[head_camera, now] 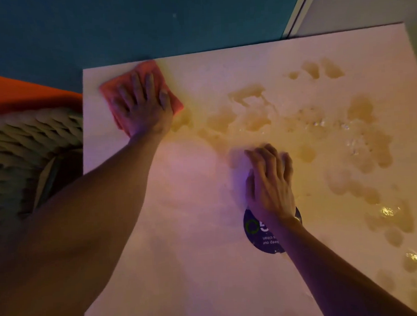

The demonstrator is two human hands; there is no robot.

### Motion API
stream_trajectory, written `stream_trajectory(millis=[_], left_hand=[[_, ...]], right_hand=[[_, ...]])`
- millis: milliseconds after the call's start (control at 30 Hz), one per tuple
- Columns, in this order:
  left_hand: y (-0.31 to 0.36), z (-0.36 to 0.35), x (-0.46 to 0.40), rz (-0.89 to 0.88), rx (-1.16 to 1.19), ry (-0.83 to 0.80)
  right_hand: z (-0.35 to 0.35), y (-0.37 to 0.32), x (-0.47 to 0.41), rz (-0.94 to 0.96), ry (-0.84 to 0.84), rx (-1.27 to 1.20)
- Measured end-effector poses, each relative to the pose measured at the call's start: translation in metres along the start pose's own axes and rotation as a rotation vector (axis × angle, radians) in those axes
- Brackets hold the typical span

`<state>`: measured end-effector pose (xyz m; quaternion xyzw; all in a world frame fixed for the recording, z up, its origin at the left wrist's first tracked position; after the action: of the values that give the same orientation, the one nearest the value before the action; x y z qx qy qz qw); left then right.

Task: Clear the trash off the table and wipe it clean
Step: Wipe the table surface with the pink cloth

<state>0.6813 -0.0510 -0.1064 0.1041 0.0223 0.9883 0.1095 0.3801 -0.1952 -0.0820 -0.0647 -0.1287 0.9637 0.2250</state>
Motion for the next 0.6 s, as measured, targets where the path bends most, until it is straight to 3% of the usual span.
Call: stream_trajectory(millis=[233, 400, 533, 600], left_hand=[[0.103, -0.018, 0.103, -0.398, -0.031, 0.058], [0.083, -0.026, 0.191, -0.695, -0.113, 0.098], [0.051, -0.023, 0.188, -0.694, -0.149, 0.088], [0.052, -0.019, 0.185, -0.683, -0.046, 0.071]], right_hand=[[0.001, 0.002, 0.0, -0.019, 0.0, -0.028], [0.003, 0.003, 0.001, -0.026, -0.005, -0.037], [0.001, 0.003, 0.001, -0.023, -0.032, -0.04], [0.002, 0.004, 0.001, -0.023, -0.029, -0.049]])
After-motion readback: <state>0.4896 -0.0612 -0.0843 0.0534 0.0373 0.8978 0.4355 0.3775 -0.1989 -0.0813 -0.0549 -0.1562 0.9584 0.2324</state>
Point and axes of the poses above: each hand's wrist, its own x-axis away from the middle knuckle, its own z-axis out of the back of the hand, y = z × x, the point moved 9 cm from there along -x, towards the middle knuckle, and after that the axes turned 2 degrees about -y, right-handed, at the moved point
